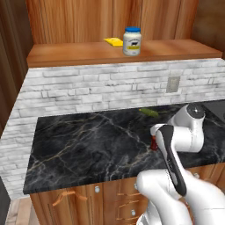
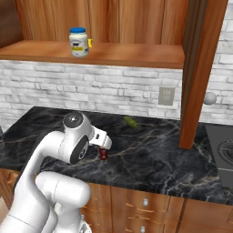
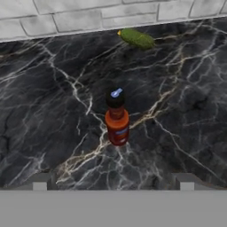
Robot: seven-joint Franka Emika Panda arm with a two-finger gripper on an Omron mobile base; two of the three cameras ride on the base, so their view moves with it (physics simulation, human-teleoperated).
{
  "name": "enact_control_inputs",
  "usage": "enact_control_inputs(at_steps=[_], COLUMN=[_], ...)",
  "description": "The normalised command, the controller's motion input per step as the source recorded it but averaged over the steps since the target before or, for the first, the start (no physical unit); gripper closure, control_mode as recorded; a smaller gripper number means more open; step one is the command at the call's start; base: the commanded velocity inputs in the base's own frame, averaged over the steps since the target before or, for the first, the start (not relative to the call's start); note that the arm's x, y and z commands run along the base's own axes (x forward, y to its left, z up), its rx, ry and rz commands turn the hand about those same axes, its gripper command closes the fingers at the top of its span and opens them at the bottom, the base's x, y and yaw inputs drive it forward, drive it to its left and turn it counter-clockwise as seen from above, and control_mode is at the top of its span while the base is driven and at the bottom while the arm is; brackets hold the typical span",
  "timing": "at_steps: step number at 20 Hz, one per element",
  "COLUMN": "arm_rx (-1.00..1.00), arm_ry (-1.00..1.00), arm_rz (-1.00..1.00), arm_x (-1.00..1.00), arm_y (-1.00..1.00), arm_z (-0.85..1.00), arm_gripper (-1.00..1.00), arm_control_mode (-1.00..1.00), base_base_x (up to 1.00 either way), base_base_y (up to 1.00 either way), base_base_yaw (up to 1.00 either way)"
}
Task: Pick the condiment bottle and mayonnaise from the counter and place them in the cabinet.
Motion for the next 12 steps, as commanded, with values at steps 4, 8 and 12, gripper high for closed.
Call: enact_control_inputs(at_steps=[4, 8, 12], arm_rx=[0.0, 0.0, 0.0], arm_ry=[0.0, 0.0, 0.0], arm_rz=[0.0, 0.0, 0.0], arm_x=[0.25, 0.27, 0.29], arm_y=[-0.03, 0.0, 0.0], arm_z=[-0.14, -0.2, -0.17], arm_gripper=[-1.0, -1.0, -1.0], arm_control_mode=[-1.0, -1.0, -1.0], base_base_x=[0.0, 0.0, 0.0], base_base_y=[0.0, 0.0, 0.0], base_base_yaw=[0.0, 0.0, 0.0])
